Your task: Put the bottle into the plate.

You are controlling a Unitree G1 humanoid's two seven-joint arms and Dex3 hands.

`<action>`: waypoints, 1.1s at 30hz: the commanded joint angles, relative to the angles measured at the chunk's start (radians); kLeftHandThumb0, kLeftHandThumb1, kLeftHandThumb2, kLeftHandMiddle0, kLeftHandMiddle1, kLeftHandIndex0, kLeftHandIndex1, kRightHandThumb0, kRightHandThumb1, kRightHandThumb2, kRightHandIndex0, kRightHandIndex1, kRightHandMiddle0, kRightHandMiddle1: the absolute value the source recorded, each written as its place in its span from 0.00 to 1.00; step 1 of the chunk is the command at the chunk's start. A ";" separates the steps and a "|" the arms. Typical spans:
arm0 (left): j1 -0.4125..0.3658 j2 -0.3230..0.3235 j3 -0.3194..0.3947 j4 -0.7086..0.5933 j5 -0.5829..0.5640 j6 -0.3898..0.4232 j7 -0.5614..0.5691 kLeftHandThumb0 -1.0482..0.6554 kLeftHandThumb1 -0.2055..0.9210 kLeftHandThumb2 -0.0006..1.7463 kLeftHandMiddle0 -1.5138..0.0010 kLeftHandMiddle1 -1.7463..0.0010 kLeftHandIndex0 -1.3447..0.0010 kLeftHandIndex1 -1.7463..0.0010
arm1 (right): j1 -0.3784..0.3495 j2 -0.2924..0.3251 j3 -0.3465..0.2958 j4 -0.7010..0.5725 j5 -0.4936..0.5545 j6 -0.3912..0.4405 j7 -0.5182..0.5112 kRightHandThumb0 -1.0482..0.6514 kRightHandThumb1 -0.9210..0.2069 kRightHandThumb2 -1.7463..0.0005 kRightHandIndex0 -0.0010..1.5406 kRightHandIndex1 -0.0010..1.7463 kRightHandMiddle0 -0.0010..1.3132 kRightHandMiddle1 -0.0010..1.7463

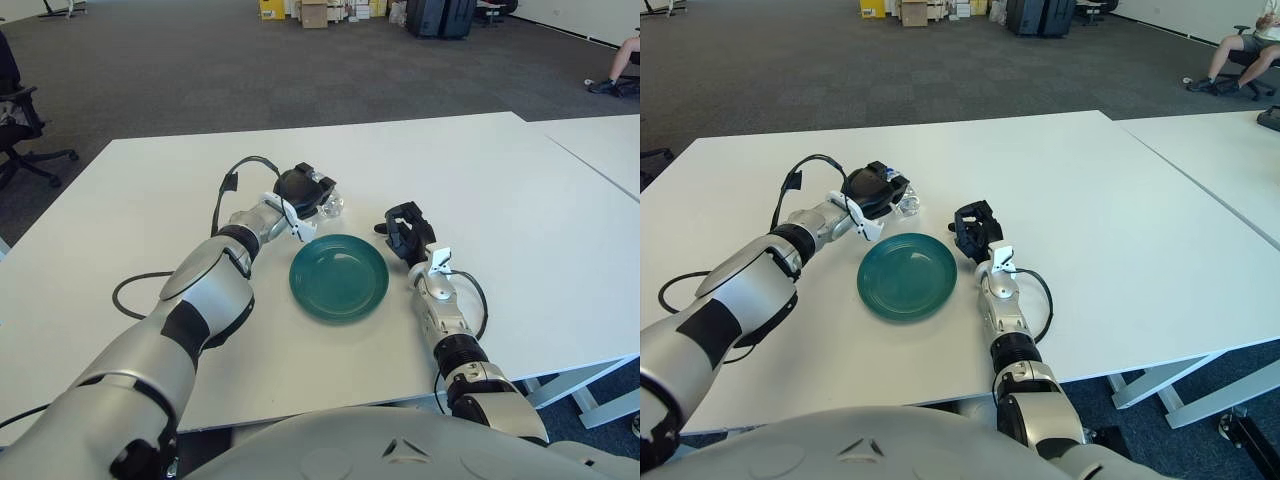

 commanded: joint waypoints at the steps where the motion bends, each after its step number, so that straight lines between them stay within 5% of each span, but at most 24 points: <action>1: -0.033 0.008 0.029 -0.005 -0.026 -0.002 0.012 0.40 0.82 0.45 0.79 0.51 0.76 0.01 | 0.017 -0.003 -0.002 0.026 0.002 0.028 0.002 0.41 0.11 0.61 0.28 0.69 0.20 1.00; 33: -0.033 0.042 0.082 -0.005 -0.033 0.000 0.022 0.39 0.80 0.46 0.79 0.51 0.75 0.01 | -0.014 -0.011 -0.019 0.082 0.012 0.018 0.029 0.41 0.10 0.62 0.27 0.69 0.19 1.00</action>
